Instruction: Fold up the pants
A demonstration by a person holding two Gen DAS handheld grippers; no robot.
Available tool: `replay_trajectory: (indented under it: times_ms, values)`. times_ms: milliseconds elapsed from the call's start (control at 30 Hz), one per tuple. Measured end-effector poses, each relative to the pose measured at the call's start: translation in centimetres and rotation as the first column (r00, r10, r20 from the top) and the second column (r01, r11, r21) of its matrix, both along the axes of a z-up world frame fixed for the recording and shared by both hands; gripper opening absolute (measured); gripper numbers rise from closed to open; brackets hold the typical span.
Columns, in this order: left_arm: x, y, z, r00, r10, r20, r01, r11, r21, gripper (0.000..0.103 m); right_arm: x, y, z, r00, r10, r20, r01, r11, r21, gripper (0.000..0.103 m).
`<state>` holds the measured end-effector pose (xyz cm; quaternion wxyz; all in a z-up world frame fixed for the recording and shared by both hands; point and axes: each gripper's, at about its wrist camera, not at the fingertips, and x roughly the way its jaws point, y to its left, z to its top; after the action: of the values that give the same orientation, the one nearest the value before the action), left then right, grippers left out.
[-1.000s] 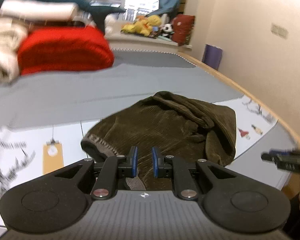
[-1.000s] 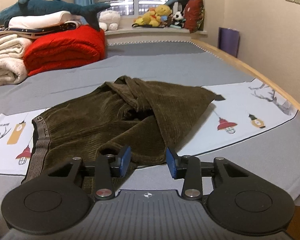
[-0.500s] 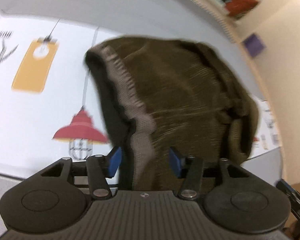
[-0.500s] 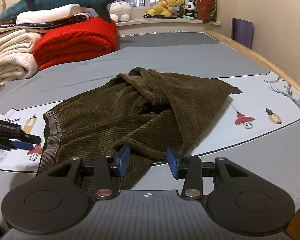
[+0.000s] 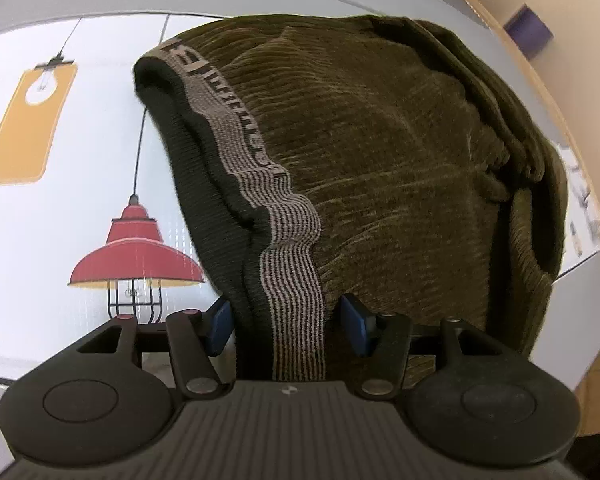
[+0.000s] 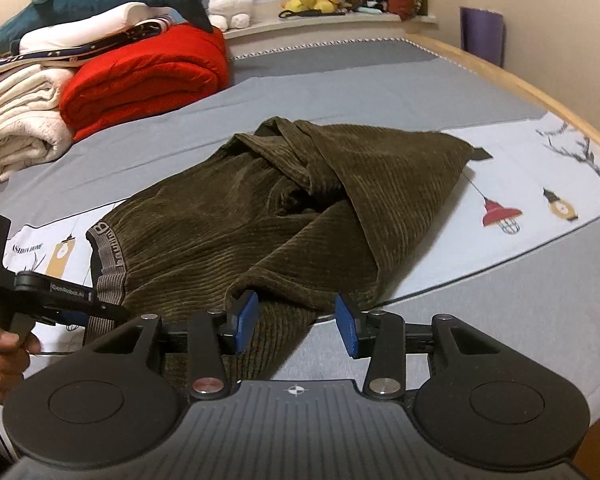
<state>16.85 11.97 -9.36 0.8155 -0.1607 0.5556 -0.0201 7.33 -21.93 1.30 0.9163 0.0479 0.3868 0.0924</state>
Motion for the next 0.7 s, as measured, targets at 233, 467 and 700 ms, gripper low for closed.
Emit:
replay_trajectory:
  times_ms: [233, 467, 700]
  values:
    - [-1.4, -1.3, 1.9, 0.988, -0.111, 0.107, 0.093, 0.982, 0.161, 0.024, -0.1, 0.4, 0.5, 0.998, -0.050, 0.045, 0.051, 0.998, -0.034, 0.045]
    - [-4.5, 2.9, 5.5, 0.973, -0.057, 0.225, 0.003, 0.972, 0.234, 0.020, -1.0, 2.4, 1.0, 0.995, -0.050, 0.083, 0.054, 0.997, -0.047, 0.045]
    - [-9.5, 10.5, 6.0, 0.981, 0.052, 0.188, -0.106, 0.951, 0.289, 0.019, -1.9, 5.2, 0.5, 0.996, -0.010, 0.088, 0.017, 0.997, -0.079, 0.045]
